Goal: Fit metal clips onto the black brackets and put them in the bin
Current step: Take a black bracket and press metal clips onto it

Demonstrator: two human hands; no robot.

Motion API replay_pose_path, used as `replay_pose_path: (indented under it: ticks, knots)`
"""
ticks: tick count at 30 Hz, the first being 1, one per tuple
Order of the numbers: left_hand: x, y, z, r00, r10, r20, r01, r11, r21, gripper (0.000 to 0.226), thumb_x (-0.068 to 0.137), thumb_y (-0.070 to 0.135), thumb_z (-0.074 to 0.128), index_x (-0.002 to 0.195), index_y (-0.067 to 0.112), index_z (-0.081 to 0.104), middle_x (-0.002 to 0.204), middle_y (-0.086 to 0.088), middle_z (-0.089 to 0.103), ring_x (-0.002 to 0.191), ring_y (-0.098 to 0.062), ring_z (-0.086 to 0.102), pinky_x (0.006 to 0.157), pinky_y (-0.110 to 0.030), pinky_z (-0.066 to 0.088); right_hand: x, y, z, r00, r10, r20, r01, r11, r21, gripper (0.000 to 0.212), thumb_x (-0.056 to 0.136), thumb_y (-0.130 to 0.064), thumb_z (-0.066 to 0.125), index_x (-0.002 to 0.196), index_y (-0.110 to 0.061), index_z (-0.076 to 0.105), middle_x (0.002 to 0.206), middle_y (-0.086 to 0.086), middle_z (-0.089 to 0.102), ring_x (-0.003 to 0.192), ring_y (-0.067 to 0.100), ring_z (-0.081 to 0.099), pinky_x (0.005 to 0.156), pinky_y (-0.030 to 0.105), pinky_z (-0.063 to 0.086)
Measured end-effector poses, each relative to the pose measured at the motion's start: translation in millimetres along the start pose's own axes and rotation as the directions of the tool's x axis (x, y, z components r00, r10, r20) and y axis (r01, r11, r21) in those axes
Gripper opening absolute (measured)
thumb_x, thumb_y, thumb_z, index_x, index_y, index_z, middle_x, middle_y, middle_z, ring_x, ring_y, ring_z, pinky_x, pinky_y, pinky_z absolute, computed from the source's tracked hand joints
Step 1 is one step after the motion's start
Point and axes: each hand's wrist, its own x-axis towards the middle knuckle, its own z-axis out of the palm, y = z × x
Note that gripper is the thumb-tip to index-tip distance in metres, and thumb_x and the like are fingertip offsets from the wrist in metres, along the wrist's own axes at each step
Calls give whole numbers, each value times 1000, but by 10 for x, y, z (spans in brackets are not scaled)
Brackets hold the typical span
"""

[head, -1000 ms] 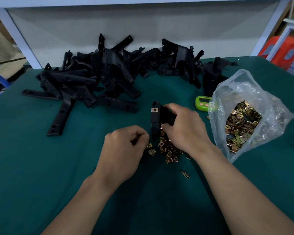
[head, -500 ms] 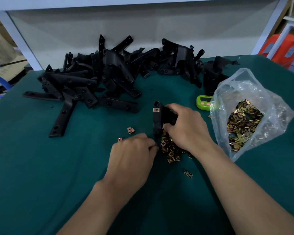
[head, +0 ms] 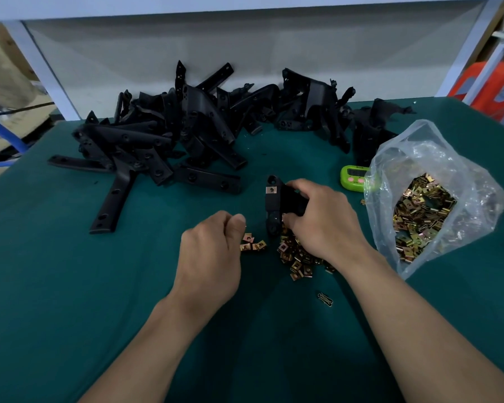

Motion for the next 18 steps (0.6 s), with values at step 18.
replay_pose_path:
  ticks: [18]
  knots:
    - [82, -57, 25, 981, -160, 111, 190, 912, -363, 21, 88, 30, 78, 67, 27, 76, 59, 0, 72, 49, -15, 69, 44, -19, 47, -33, -112, -120, 991, -129, -47, 131, 990, 47, 22, 76, -31, 75, 94, -32, 61, 77, -11, 64, 70, 11, 61, 60, 35, 52]
